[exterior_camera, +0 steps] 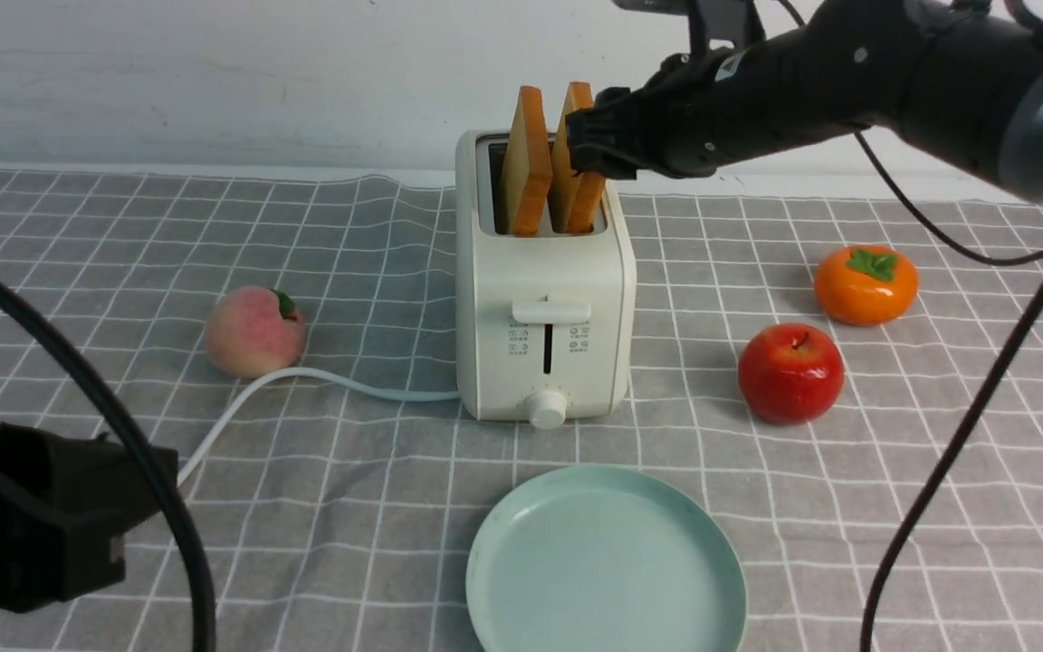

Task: Take toasted bread from bread machine on grey coffee table place on plate.
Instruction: 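Grasp the toast slice in the toaster and pull it up out of the slot with the right gripper, then place the held slice of bread on top of the slice on the plate with the right gripper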

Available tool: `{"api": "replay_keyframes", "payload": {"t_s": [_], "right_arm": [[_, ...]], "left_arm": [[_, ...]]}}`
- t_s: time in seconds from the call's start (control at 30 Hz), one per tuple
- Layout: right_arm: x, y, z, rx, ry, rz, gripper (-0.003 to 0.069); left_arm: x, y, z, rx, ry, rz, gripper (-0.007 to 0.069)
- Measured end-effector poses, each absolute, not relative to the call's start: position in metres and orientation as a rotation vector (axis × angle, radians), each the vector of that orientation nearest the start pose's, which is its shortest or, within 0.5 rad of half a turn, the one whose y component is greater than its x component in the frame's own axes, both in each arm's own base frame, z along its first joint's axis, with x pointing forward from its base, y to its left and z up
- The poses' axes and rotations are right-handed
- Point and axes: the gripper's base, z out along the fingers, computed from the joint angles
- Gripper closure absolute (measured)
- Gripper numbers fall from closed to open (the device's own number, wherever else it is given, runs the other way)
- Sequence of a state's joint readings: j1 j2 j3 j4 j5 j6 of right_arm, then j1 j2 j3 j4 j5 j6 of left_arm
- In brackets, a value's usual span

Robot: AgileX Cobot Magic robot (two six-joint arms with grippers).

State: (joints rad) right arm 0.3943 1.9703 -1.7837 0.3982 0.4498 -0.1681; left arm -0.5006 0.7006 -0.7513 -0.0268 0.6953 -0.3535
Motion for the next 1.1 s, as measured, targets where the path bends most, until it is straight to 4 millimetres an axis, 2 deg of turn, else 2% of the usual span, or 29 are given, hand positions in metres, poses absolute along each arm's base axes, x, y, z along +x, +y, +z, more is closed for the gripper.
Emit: {"api": "replay_keyframes", "payload": {"t_s": [0.1,0.27,0.43,0.6,0.7,0.73,0.77,0.83,0.9,0.97,1.03,1.1], "right_arm": [[0.438,0.198,0.314,-0.301,2.088,0.524,0.0354],[0.44,0.199,0.313,-0.266,2.075,0.548,0.0564],[0.434,0.197,0.329,-0.255,2.043,0.569,0.0578],[0.403,0.172,0.393,-0.336,1.925,0.473,0.0578],[0.373,0.137,0.437,-0.358,1.902,0.386,0.0578],[0.366,0.13,0.442,-0.367,1.922,0.364,0.0578],[0.353,0.114,0.454,-0.367,1.941,0.323,0.0578],[0.335,0.092,0.462,-0.364,2.024,0.273,0.0578],[0.318,0.067,0.458,-0.324,2.183,0.23,0.0578],[0.315,0.062,0.452,-0.308,2.242,0.226,0.0578],[0.311,0.056,0.422,-0.287,2.42,0.261,0.0578],[0.308,0.065,0.387,-0.311,2.55,0.39,0.0578]], "left_arm": [[0.114,-0.065,0.343,0.143,2.172,-0.541,0.0386],[0.114,-0.066,0.343,0.138,2.175,-0.553,0.0386],[0.114,-0.066,0.343,0.138,2.176,-0.552,0.0386],[0.114,-0.066,0.343,0.139,2.174,-0.554,0.0386],[0.114,-0.066,0.343,0.139,2.174,-0.554,0.0386],[0.114,-0.066,0.343,0.138,2.175,-0.555,0.0386],[0.114,-0.066,0.343,0.137,2.175,-0.558,0.0386],[0.114,-0.066,0.343,0.135,2.176,-0.563,0.0386],[0.113,-0.067,0.343,0.131,2.178,-0.574,0.0386],[0.113,-0.067,0.343,0.13,2.178,-0.575,0.0386],[0.113,-0.068,0.343,0.122,2.181,-0.596,0.0386],[0.113,-0.069,0.344,0.112,2.176,-0.62,0.0386]]}}
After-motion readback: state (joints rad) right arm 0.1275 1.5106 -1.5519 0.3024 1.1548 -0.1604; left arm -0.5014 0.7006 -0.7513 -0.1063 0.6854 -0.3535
